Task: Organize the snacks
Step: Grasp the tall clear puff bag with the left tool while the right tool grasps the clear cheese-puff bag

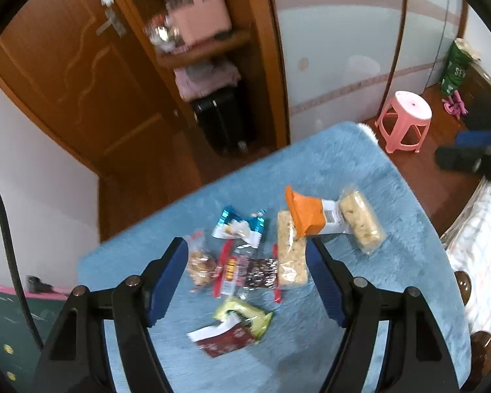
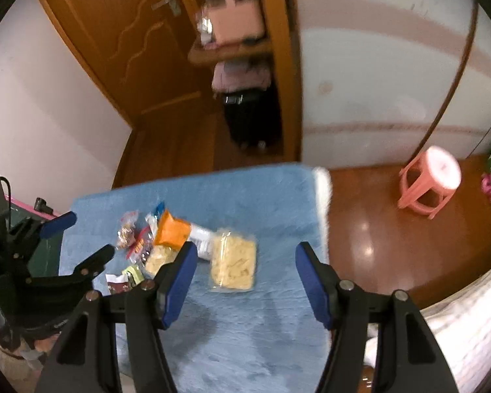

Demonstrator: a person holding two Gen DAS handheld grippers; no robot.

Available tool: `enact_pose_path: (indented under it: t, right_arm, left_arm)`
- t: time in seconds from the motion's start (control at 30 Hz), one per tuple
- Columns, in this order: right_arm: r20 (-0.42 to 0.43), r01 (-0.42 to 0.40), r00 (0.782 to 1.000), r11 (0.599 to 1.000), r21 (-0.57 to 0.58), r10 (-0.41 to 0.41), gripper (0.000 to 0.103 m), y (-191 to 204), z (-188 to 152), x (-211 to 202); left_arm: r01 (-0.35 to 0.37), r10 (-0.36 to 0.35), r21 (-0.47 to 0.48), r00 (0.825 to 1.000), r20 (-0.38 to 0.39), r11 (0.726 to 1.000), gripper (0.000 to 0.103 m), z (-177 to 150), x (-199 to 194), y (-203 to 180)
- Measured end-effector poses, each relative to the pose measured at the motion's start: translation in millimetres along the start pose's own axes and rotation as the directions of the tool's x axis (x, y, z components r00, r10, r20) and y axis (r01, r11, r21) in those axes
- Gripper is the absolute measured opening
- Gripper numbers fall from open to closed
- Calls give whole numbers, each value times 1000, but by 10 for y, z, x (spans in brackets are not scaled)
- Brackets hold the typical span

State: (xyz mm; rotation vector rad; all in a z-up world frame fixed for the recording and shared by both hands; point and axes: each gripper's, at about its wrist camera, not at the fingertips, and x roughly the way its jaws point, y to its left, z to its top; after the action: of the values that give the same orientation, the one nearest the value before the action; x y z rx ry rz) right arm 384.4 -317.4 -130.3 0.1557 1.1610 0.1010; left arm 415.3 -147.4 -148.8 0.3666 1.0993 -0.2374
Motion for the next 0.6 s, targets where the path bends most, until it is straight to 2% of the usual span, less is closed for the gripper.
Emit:
enact_pose_path:
  t: [0.1, 0.27, 0.47, 0.6]
  right_arm:
    - [-71, -33, 997, 999, 28, 35, 63, -12, -68, 466]
    - [-135, -61, 988, 994, 86, 72, 63, -85, -198, 956]
    - [-158, -148, 972, 974, 172, 176, 63, -182, -284, 1264]
    - [-173, -165, 965, 967, 192, 199, 63, -175, -291, 1397]
  left_arm:
    - [36, -36, -16, 999, -36, 999, 73, -53, 272, -42]
    - [28, -28, -5, 996, -81, 1000, 73, -150, 613, -125]
    - [69, -72, -43, 993, -93, 997, 75, -193, 824, -132]
    - [74, -80, -60, 992, -100, 995, 74, -209, 921, -155]
